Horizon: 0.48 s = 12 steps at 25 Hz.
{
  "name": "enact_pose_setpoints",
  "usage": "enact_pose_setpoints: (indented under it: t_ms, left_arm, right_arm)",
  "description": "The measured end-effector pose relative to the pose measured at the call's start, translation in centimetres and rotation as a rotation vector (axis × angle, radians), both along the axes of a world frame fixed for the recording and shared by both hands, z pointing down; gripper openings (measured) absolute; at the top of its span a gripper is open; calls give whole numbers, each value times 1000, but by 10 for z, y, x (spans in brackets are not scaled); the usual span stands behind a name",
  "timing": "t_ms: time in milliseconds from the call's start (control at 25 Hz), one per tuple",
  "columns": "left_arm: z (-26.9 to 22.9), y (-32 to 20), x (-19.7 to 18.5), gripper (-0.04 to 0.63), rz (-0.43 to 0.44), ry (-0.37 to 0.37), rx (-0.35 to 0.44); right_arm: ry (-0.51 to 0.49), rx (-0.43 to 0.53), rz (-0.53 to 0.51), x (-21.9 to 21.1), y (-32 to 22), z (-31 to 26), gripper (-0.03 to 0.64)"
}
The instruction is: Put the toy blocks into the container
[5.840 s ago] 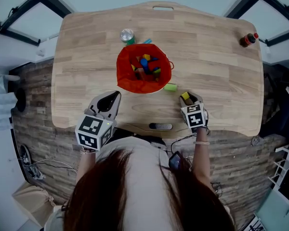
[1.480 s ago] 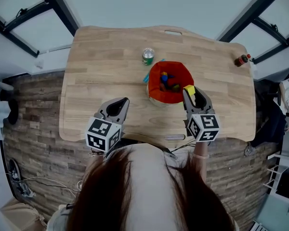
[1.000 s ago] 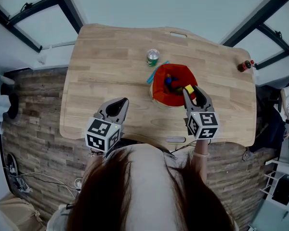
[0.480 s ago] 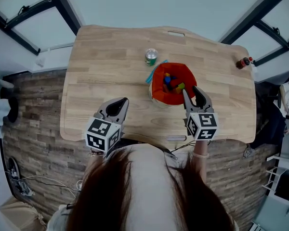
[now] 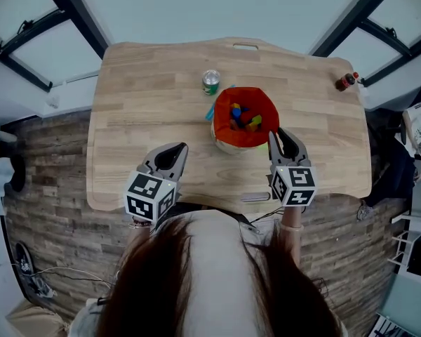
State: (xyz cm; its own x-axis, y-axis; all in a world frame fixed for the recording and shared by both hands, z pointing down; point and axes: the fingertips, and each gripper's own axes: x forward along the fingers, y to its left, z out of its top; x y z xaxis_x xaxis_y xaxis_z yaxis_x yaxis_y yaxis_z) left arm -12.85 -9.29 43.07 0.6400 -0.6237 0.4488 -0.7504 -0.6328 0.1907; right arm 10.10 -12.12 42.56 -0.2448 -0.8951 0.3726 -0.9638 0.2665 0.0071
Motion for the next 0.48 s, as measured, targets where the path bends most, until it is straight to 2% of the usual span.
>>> enact_pose_setpoints:
  t_ms: [480]
  left_arm:
    - [-7,13,13,9,16,24,11]
  right_arm:
    - [-12,-4,33,17,28,1,55]
